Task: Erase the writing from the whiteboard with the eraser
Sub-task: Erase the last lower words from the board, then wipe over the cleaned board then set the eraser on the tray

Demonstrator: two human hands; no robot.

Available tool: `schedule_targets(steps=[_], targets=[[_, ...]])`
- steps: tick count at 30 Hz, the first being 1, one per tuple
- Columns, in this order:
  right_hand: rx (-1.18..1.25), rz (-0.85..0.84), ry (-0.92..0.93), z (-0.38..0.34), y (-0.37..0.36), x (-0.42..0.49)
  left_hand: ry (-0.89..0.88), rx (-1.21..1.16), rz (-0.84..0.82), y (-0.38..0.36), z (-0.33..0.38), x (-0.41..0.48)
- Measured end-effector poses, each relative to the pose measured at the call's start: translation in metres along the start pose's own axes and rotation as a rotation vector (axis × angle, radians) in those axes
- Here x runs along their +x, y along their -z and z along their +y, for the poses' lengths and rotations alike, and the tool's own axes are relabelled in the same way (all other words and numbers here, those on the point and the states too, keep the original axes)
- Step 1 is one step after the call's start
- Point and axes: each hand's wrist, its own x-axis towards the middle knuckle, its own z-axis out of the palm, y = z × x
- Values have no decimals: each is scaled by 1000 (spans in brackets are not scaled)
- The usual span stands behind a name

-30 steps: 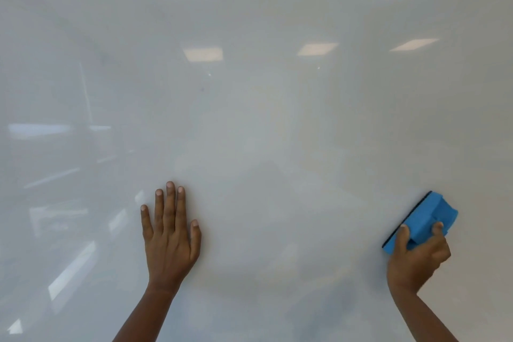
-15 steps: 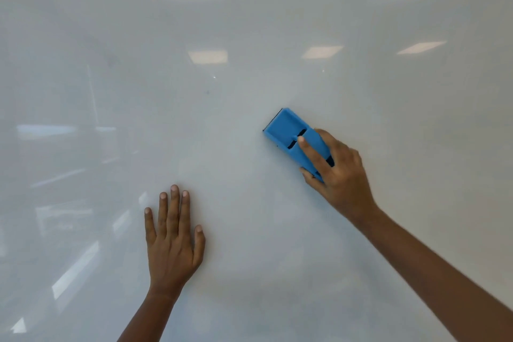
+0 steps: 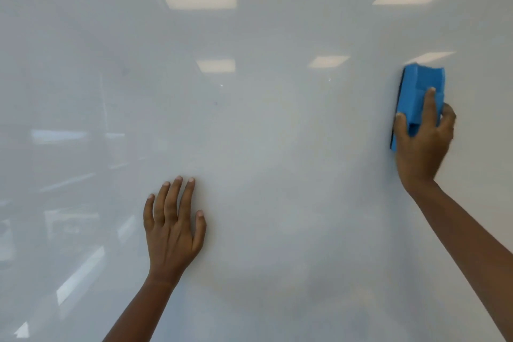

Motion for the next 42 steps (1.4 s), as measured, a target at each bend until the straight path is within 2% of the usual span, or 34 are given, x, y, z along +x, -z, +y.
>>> schedule_targets(steps=[6,10,14,17,20,23,25,28,30,32,35,38,42], targets=[[-10,-94,170,-111,-40,13,34,4,-13,0,1,44],[3,-250,457,-168,-51,-21,24,9,-36,-1,0,45],[57,-344,870,-171,-42,-65,14,16,-33,-1,-1,43],[49,-385,987,-144,-33,-61,18,7,-30,0,-1,43],[39,-318,872,-113,-26,-36,22,-6,-37,0,-1,43],[97,-244,522,-94,-25,-1,30,-33,-39,1,-1,44],[123,-186,351,-98,-30,17,31,-57,-35,2,-5,44],[110,-107,250,-127,-44,28,35,-86,-27,3,-7,42],[93,-116,245,-152,-53,23,58,-102,-12,4,-7,43],[89,-176,344,-174,-59,8,85,-107,23,6,-6,46],[156,-309,639,-193,-59,-31,52,-77,88,13,-8,56],[239,-419,929,-189,-53,-66,-125,1,117,20,-10,70],[244,-541,1219,-166,-49,-74,-341,98,47,23,-9,87]])
